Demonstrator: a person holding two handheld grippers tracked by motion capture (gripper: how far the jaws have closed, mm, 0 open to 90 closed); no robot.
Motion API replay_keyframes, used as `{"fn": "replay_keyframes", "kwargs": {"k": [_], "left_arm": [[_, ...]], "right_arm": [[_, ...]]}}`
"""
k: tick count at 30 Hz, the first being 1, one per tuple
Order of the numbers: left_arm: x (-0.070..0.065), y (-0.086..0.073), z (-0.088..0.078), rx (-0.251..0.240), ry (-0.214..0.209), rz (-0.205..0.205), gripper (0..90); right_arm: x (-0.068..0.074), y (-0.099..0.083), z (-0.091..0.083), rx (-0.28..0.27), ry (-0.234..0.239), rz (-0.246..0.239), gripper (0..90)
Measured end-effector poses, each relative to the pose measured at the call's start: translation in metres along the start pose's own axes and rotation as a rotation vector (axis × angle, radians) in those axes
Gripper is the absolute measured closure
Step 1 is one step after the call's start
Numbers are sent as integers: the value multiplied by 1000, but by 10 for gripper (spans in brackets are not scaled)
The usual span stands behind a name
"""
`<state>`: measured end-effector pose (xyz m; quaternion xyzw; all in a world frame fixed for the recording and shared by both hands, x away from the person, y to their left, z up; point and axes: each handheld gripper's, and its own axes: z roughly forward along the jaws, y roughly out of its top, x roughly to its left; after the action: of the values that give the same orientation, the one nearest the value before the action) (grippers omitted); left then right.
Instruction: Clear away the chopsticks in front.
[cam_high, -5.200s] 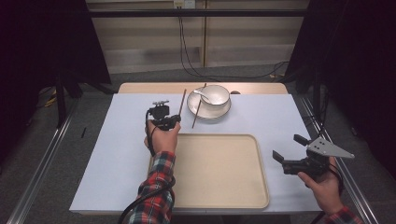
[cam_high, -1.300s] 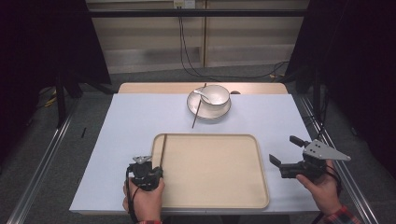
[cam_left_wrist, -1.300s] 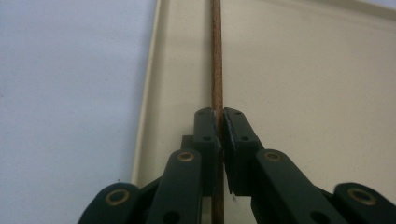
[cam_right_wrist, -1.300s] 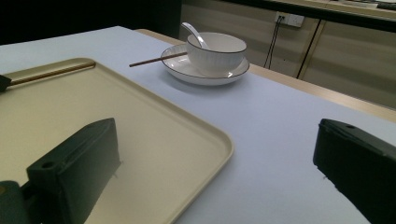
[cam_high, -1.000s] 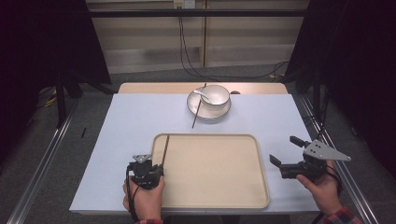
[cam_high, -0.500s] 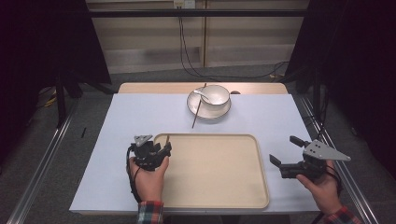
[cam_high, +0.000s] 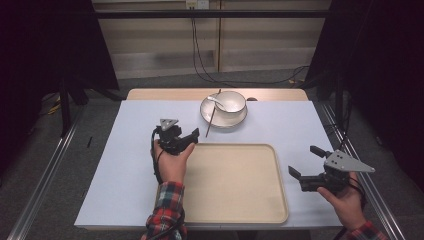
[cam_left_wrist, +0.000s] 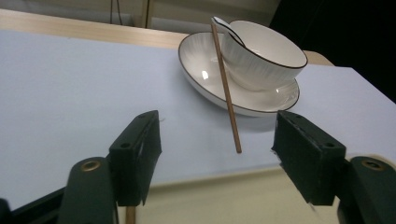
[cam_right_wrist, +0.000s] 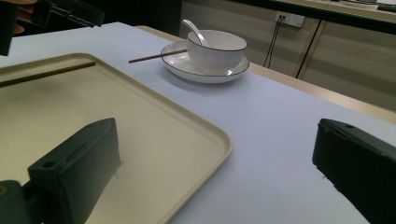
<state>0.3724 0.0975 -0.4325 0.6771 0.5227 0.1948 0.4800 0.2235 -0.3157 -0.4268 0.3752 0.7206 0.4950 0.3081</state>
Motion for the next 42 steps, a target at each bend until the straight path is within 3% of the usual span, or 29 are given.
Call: {"fn": "replay_keyframes", "kwargs": {"k": [1, 2, 4, 6, 13, 14, 17, 21, 23, 28, 34, 36, 42], "left_arm": [[0, 0, 0, 0, 0, 0, 300], [0, 3, 12, -1, -12, 23, 287], [0, 4, 19, -1, -21, 16, 276], [1, 7, 36, 9, -15, 38, 266], [0, 14, 65, 37, -18, 86, 252], [1, 16, 73, 49, -13, 113, 266], [1, 18, 86, 84, 6, 135, 299], [-2, 21, 100, 105, -8, 158, 366], [-4, 22, 106, 120, -17, 147, 439], [-6, 23, 118, 134, -27, 152, 485], [-9, 26, 127, 156, -21, 153, 560], [-9, 27, 130, 179, -2, 162, 633], [-12, 26, 139, 208, -1, 123, 713]], "right_arm": [[0, 0, 0, 0, 0, 0, 3], [0, 0, 0, 3, 3, 2, 3], [0, 0, 0, -1, -1, -4, 3], [0, 0, -1, -2, -3, -2, 3], [-1, 0, -1, -3, -3, -3, 3], [-1, 0, -1, -3, -2, -3, 3], [-2, -1, -1, -4, -1, -6, 3], [-2, -1, -2, -5, 3, -7, 3], [-2, -1, -2, -4, 1, -9, 3], [-2, -2, -1, 5, 6, -7, 3], [-2, -2, -1, 10, 9, -8, 4], [-1, -3, -1, 11, 14, -6, 4], [0, -3, 0, 13, 20, -10, 6]]}}
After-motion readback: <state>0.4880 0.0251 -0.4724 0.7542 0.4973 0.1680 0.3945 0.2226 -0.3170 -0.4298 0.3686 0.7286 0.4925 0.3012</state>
